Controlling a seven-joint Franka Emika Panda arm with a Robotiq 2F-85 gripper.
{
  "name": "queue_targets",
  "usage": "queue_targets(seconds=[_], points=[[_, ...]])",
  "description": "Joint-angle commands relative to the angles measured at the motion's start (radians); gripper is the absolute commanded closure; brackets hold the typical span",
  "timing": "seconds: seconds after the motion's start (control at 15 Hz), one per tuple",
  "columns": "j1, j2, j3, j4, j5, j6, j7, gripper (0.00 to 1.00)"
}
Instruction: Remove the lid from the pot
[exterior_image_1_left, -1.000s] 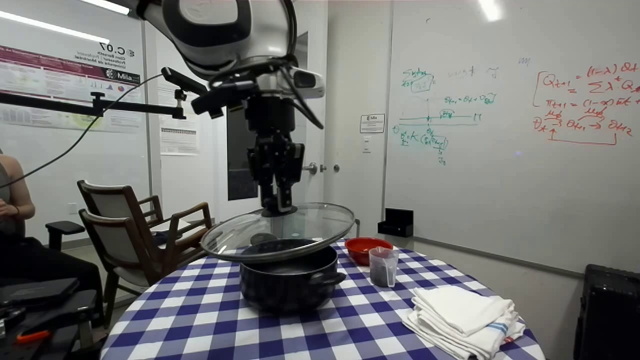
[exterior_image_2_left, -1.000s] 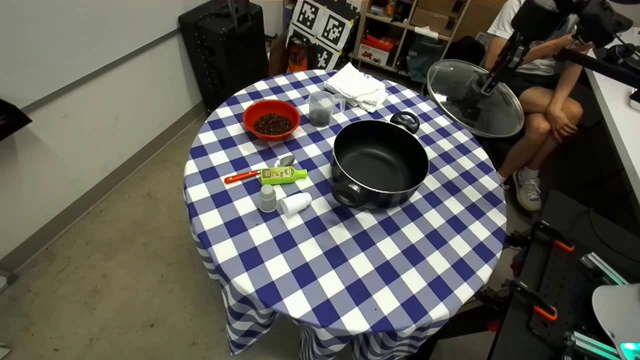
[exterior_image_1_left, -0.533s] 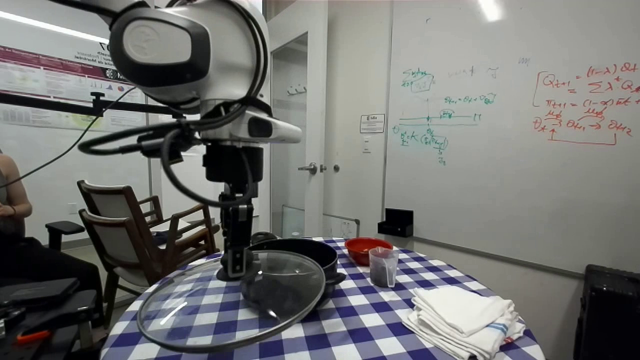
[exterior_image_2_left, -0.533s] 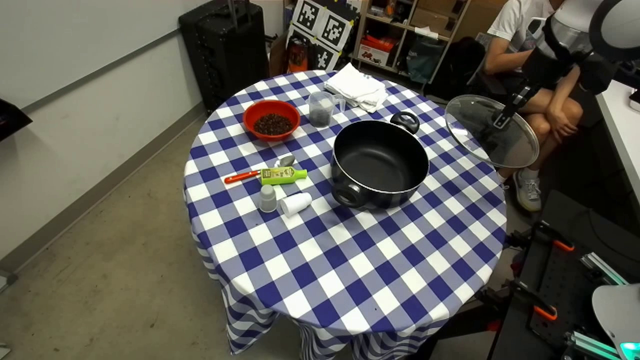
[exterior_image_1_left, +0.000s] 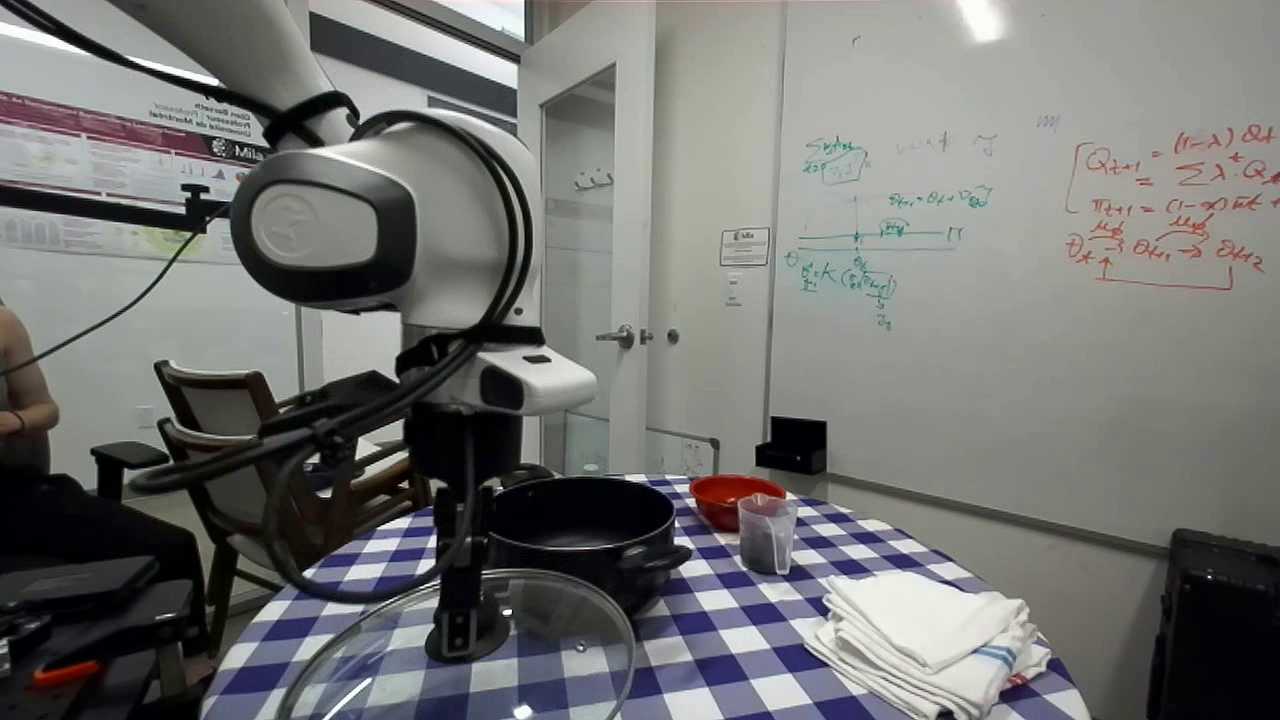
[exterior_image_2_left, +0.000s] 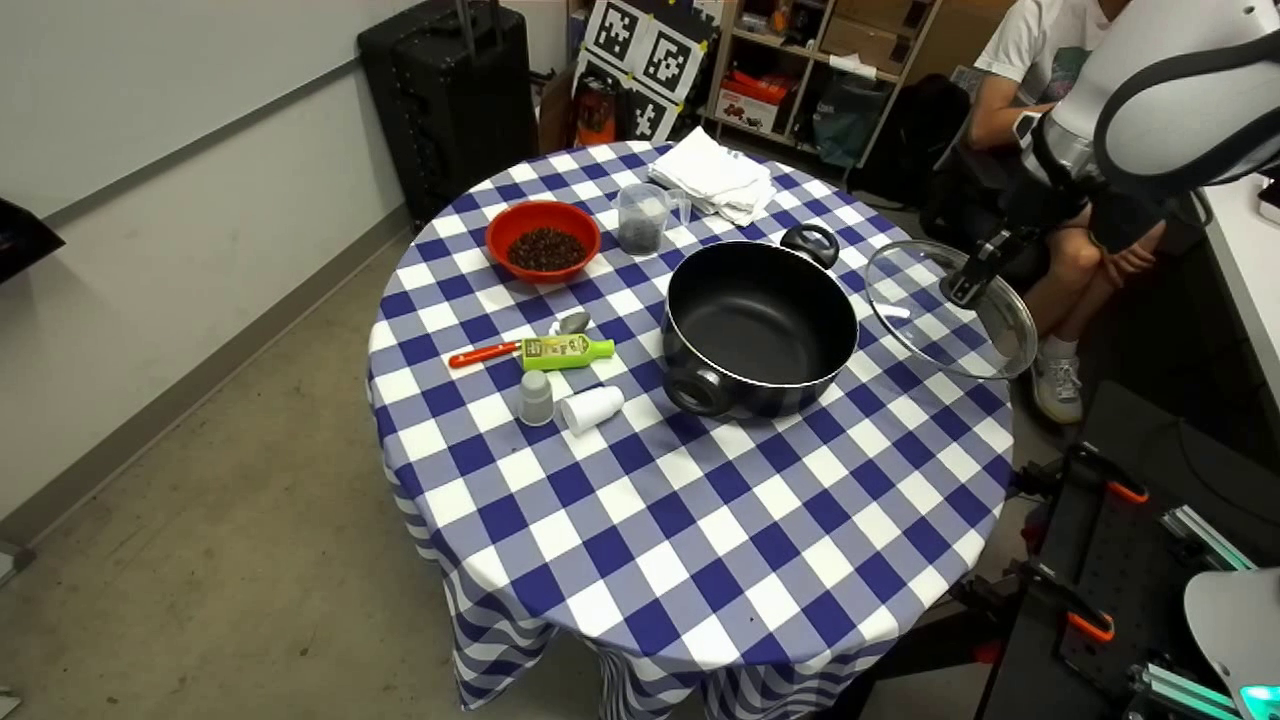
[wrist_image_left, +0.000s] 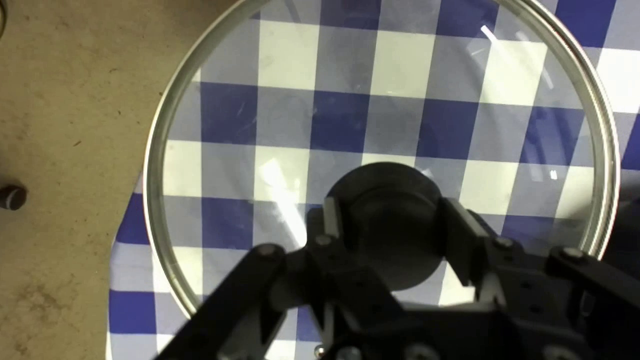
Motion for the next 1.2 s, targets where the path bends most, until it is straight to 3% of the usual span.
queue_targets(seconds=[0.0,0.47,1.13], points=[[-0.005,0.056,0.025,0.023,0.088,0.035,-0.020,0.75],[-0.020,0.127,0.057,0.060,0.154,0.053,-0.026,0.75],[-0.041,0.207,0.072,0.100,0.141,0.040,-0.018,0.75]])
